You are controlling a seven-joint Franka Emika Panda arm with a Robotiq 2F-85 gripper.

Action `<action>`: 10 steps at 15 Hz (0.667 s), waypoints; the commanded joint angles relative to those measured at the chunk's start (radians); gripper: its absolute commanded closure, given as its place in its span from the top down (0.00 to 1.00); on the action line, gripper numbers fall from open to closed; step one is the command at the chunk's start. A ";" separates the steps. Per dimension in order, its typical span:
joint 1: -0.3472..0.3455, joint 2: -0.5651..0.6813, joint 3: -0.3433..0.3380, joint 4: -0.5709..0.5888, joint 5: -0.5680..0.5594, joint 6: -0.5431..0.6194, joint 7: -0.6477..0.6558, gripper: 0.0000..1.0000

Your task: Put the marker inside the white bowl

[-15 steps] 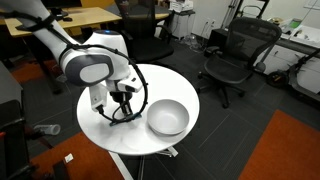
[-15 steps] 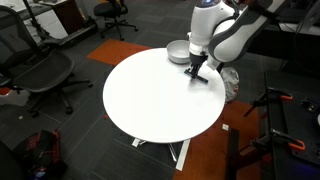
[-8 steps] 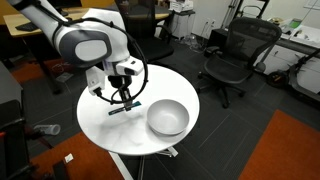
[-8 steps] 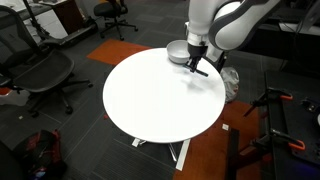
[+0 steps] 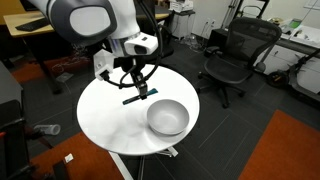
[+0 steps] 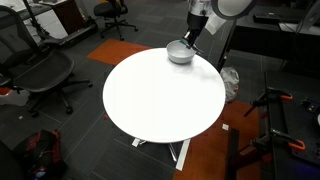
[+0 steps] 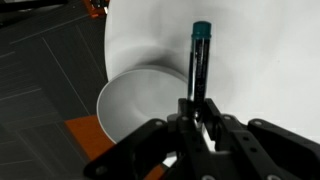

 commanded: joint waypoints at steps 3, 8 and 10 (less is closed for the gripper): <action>-0.043 0.054 -0.006 0.136 0.001 -0.033 0.019 0.05; -0.091 0.175 0.006 0.283 0.042 -0.075 -0.009 0.05; -0.105 0.231 0.011 0.339 0.057 -0.107 -0.013 0.05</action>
